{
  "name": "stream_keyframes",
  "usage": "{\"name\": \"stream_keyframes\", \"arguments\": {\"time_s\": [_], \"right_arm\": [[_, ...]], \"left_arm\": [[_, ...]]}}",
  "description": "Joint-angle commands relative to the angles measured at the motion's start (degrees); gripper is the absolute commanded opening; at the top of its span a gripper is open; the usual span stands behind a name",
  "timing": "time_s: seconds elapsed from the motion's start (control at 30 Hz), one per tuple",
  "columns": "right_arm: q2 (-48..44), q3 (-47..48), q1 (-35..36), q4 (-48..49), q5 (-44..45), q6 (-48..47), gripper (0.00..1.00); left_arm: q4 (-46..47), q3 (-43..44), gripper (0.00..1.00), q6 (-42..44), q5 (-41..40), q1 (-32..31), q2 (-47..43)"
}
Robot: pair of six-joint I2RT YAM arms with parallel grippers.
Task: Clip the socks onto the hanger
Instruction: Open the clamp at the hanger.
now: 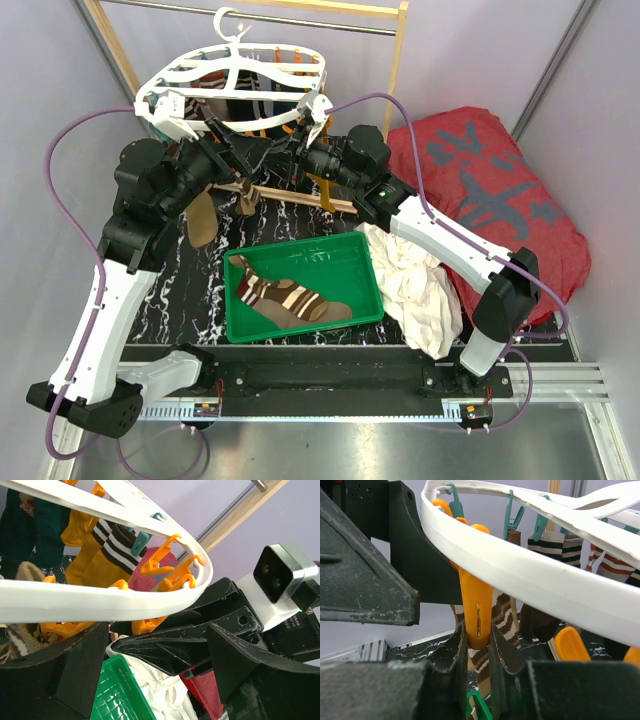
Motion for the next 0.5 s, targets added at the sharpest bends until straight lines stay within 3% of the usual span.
{"name": "stream_keyframes", "arguments": {"time_s": [0.0, 0.2, 0.47], "right_arm": [[-1.71, 0.53, 0.45, 1.45, 0.34, -0.74, 0.00], [-2.32, 0.44, 0.62, -0.05, 2.18, -1.71, 0.00], [-2.41, 0.97, 1.41, -2.86, 4.73, -3.99, 0.00]], "left_arm": [[4.76, 0.96, 0.81, -0.07, -1.53, -0.03, 0.25], [5.38, 1.93, 0.78, 0.89, -2.76, -0.38, 1.65], [6.35, 3.43, 0.71, 10.02, -10.13, -5.29, 2.89]]}}
